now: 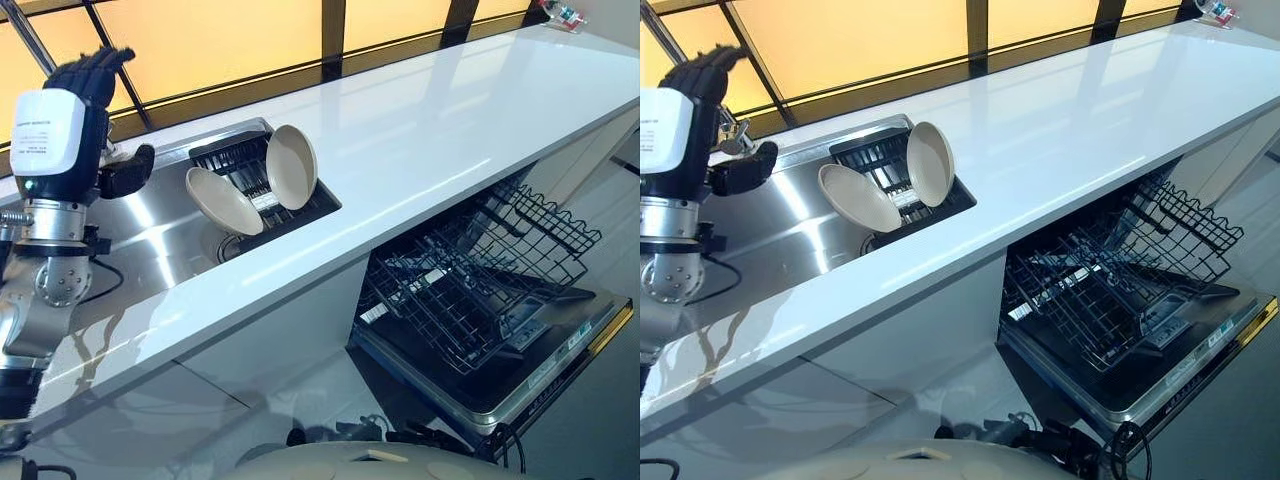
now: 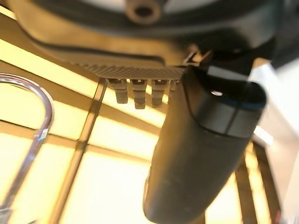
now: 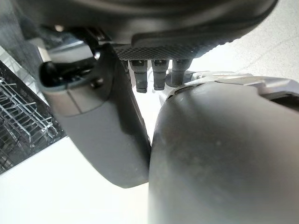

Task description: Pick up plates and place into dishwasher.

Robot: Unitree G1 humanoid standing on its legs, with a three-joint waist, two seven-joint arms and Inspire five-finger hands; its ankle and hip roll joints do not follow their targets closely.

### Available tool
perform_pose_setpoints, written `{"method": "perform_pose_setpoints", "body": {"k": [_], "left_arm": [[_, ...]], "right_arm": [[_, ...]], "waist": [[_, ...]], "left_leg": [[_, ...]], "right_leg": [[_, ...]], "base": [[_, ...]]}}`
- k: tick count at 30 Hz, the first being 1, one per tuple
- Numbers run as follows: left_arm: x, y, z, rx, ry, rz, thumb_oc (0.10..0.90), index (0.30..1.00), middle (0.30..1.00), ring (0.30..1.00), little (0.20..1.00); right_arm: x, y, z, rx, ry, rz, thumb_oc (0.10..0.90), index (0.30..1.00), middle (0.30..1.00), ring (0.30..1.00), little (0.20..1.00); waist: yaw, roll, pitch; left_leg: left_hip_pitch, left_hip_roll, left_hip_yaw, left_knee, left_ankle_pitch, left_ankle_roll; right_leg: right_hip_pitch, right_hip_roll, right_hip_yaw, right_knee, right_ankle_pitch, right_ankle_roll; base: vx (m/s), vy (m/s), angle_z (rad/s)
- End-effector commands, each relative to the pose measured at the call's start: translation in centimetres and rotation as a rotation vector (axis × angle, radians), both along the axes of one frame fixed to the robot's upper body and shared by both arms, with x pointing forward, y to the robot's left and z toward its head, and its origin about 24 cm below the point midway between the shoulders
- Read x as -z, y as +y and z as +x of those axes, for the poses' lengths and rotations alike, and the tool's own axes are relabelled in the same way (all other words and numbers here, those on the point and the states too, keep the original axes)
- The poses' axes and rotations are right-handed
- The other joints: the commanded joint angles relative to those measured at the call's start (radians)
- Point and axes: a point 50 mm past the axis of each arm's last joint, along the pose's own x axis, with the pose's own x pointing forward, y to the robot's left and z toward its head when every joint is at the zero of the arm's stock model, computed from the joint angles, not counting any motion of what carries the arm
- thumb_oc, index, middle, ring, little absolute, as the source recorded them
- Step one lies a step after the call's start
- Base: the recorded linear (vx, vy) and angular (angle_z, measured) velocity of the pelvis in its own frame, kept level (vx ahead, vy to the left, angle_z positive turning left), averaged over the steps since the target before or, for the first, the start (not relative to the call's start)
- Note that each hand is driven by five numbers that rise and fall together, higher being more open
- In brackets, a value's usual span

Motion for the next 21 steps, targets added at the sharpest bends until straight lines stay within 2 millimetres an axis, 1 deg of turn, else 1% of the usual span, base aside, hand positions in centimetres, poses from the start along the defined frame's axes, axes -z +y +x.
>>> {"method": "perform_pose_setpoints", "body": {"k": [1, 4, 7, 14, 18, 21], "left_arm": [[-5.6, 1.3, -0.1, -0.056, -0.119, 0.114, 0.8, 0.9, 0.9, 0.9, 0.9], [-5.3, 1.2, 0.5, -0.067, -0.048, 0.163, 0.8, 0.9, 0.9, 0.9, 0.9], [-5.5, 1.2, 1.3, -0.09, 0.052, 0.25, 0.8, 0.9, 0.9, 0.9, 0.9], [-6.1, 0.6, 2.9, -0.093, 0.169, 0.368, 0.8, 0.9, 0.9, 0.9, 0.9], [-5.7, 0.4, 3.6, -0.085, 0.219, 0.399, 0.8, 0.9, 0.9, 0.9, 0.9], [-5.1, 0.1, 4.0, -0.078, 0.261, 0.435, 0.8, 0.9, 0.9, 0.9, 0.9]], "right_arm": [[-0.2, -0.8, -0.2, -0.043, 0.033, -0.006, 0.8, 0.9, 0.9, 0.9, 0.9], [-0.3, -1.1, -0.1, -0.043, 0.033, -0.009, 0.8, 0.9, 0.9, 0.9, 0.9], [-0.4, -1.6, 0.0, -0.047, 0.04, -0.016, 0.8, 0.9, 0.9, 0.9, 0.9], [-0.6, -2.2, 0.0, -0.043, 0.048, -0.026, 0.8, 0.9, 0.9, 0.9, 0.9], [-0.6, -2.4, 0.0, -0.043, 0.053, -0.028, 0.8, 0.9, 0.9, 0.9, 0.9], [-0.7, -2.6, -0.2, -0.042, 0.058, -0.033, 0.8, 0.9, 0.9, 0.9, 0.9]], "waist": [[0.0, 0.052, 0.001], [-0.005, 0.056, 0.003], [-0.016, 0.062, 0.001], [-0.04, 0.07, 0.001], [-0.055, 0.07, 0.001], [-0.065, 0.07, 0.002]], "left_leg": [[0.033, -0.05, 0.083, 0.007, -0.134, 0.025], [0.035, -0.05, 0.085, 0.007, -0.134, 0.026], [0.038, -0.05, 0.093, 0.007, -0.135, 0.026], [0.042, -0.05, 0.11, 0.007, -0.137, 0.029], [0.045, -0.051, 0.122, 0.007, -0.14, 0.032], [0.048, -0.052, 0.127, 0.007, -0.142, 0.036]], "right_leg": [[-0.015, 0.079, 0.016, 0.08, -0.122, 0.008], [-0.015, 0.079, 0.019, 0.083, -0.122, 0.01], [-0.017, 0.078, 0.024, 0.085, -0.12, 0.015], [-0.023, 0.079, 0.044, 0.085, -0.111, 0.024], [-0.027, 0.081, 0.059, 0.087, -0.107, 0.029], [-0.031, 0.083, 0.071, 0.092, -0.107, 0.031]], "base": [[0.0, 0.0, 0.0], [0.0, 0.0, 0.0], [0.01, 0.01, 0.01], [0.02, 0.016, -0.03], [0.03, 0.031, -0.05], [0.04, 0.031, -0.06]]}}
